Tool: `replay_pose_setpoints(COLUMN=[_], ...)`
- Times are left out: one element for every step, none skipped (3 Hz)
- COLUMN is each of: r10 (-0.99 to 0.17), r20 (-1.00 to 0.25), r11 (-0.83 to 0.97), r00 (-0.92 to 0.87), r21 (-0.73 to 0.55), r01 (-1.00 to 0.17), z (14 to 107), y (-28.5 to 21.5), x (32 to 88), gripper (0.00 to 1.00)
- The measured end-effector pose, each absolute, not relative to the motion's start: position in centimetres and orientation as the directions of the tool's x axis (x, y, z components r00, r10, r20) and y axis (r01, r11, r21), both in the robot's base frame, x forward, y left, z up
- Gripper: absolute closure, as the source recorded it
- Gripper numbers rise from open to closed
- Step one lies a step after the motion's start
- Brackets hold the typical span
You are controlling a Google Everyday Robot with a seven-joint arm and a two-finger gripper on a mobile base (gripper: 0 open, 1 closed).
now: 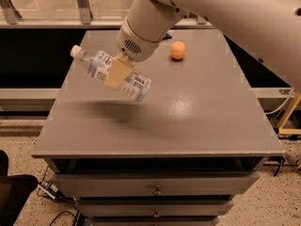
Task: Place blue plastic bottle upright
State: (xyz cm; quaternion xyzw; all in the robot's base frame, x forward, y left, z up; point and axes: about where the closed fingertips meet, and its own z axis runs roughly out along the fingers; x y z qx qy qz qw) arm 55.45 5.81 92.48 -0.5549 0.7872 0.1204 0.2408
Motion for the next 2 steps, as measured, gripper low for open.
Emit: replay_pose_setpoints(r10=[-0.716, -0.582], r20=[-0.671, -0.800], r11=[0.310, 0.280], r00=[-0.193, -0.144], r21=[-0.059, -0.031], r01=[-0.949, -0.959], z=[93.5, 93.2], y=[6.0, 7.1], x=[56.2, 57.0], gripper=[1.00, 1.00])
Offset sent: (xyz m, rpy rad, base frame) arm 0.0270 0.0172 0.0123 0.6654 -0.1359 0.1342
